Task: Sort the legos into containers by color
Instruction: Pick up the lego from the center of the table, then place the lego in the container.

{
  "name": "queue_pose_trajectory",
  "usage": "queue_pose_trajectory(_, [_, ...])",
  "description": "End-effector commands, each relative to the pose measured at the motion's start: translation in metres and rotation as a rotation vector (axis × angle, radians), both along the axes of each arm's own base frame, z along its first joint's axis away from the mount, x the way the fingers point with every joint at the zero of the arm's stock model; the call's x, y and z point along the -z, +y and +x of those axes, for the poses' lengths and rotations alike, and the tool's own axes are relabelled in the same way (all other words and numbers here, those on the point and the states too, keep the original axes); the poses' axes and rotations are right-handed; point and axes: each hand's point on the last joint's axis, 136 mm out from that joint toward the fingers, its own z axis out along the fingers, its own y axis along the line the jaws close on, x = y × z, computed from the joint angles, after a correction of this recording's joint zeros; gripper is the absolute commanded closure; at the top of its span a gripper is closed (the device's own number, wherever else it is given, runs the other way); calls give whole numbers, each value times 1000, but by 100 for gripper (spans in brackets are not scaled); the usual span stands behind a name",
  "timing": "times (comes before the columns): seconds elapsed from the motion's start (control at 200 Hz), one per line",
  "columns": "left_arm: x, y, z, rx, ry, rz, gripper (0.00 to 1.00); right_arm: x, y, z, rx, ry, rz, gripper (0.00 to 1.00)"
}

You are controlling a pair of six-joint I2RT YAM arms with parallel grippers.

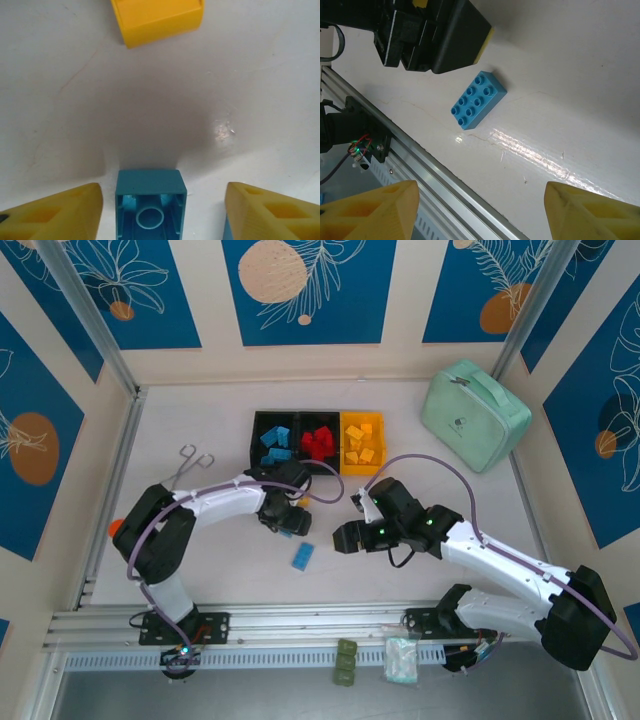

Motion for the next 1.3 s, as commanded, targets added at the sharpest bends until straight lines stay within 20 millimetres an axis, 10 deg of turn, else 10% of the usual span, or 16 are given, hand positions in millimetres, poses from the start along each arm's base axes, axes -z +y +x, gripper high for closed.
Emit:
queue_pose_trajectory(0.0, [8, 10, -2, -13, -5, 61, 41, 7, 1, -6, -15, 33, 7, 32])
queue_pose_trajectory(0.645, [-13, 18, 9, -16, -65, 95, 80, 2, 3, -2, -8, 15, 23, 33])
queue_pose_trajectory(1.296, [-109, 52, 146, -193, -276, 51, 82, -8, 15, 16, 13, -19, 41, 33])
